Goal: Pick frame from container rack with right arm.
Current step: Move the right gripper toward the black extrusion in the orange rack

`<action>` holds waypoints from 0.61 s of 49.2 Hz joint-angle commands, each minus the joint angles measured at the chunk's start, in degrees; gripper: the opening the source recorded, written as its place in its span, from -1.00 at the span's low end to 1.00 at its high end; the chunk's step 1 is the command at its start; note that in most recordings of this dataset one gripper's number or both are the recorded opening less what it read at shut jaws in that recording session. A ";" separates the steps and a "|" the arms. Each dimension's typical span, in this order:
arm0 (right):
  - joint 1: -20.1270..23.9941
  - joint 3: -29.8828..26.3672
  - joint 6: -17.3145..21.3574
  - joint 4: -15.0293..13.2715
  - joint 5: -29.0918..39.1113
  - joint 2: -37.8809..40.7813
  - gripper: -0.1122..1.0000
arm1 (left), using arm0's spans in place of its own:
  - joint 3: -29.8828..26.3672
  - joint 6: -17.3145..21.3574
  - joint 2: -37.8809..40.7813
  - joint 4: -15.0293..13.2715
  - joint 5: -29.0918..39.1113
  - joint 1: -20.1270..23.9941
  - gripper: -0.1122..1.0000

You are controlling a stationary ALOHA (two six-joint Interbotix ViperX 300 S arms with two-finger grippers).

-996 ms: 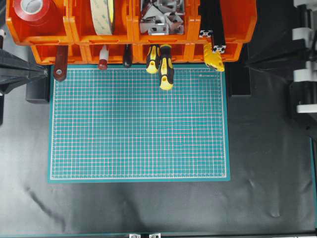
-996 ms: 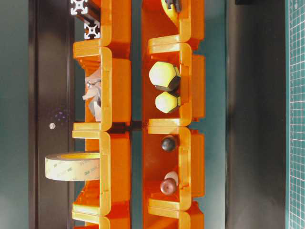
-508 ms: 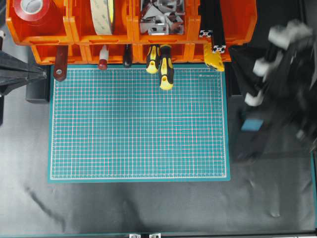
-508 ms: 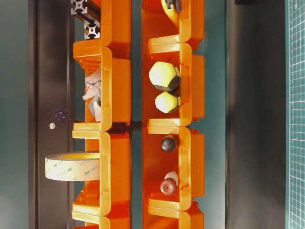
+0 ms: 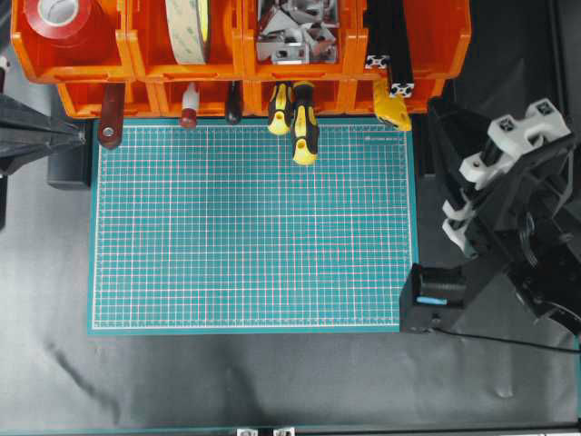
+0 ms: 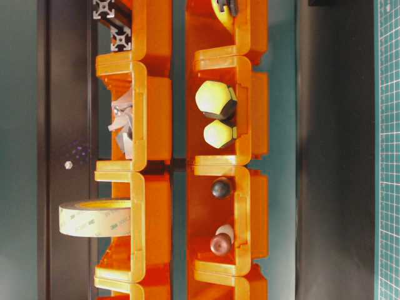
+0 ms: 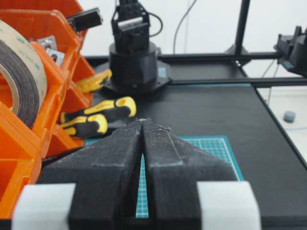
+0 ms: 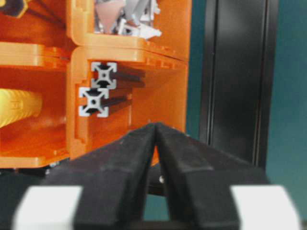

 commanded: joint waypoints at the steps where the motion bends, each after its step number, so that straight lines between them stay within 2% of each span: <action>1: 0.26 0.09 0.18 -0.53 -0.09 -0.44 -0.44 | -1.58 -0.09 0.26 0.18 -0.26 -0.09 -0.79; 8: 0.26 2.81 2.02 -0.53 -2.20 -0.62 0.18 | -1.58 -0.18 0.44 0.18 -0.26 -0.09 -0.79; 12: 0.09 4.83 5.27 -0.70 -4.04 -0.62 0.54 | -1.58 -0.18 0.62 0.18 -0.26 -0.26 -0.79; 14: -0.09 5.63 7.03 -0.79 -4.92 -0.53 0.65 | -1.58 -0.18 0.62 0.09 -0.26 -0.26 -0.79; 16: -0.26 6.15 8.61 -0.79 -5.45 -0.35 0.71 | -1.49 -0.18 0.62 0.18 -0.26 -0.35 -0.79; 20: -0.79 6.86 10.55 -0.88 -6.06 0.35 0.69 | -1.49 -0.18 0.62 0.18 -0.26 -0.35 -0.79; 30: -3.34 6.94 10.72 -1.23 -6.50 1.85 0.67 | -1.58 -0.18 0.26 0.18 -0.26 -0.35 -0.79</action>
